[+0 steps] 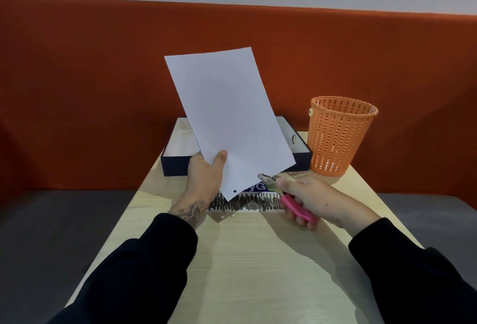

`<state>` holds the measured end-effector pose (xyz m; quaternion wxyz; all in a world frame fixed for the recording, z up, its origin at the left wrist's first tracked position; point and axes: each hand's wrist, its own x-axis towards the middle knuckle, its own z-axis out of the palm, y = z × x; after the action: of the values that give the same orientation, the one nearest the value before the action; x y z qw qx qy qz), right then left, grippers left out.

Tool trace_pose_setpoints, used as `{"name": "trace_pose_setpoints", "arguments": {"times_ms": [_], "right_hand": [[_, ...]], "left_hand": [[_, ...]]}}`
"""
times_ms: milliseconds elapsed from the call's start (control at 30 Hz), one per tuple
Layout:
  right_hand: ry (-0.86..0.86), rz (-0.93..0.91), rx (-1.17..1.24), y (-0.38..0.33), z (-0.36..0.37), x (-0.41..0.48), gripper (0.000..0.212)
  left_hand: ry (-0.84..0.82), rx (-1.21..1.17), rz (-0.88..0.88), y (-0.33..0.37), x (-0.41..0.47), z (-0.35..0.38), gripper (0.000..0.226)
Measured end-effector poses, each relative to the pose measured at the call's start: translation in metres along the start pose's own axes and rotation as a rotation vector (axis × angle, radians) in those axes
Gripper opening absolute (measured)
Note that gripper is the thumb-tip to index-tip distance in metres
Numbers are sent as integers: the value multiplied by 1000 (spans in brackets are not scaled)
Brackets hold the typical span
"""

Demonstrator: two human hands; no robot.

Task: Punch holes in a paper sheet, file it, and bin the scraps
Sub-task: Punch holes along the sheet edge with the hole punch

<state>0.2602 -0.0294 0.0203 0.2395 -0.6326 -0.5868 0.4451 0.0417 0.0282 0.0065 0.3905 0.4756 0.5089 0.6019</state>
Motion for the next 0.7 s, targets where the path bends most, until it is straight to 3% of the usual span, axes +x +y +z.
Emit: {"name": "trace_pose_setpoints", "arguments": {"times_ms": [700], "right_hand": [[-4, 73, -101, -3, 3, 1, 59]], "left_hand": [[-41, 64, -22, -4, 1, 0, 13]]}}
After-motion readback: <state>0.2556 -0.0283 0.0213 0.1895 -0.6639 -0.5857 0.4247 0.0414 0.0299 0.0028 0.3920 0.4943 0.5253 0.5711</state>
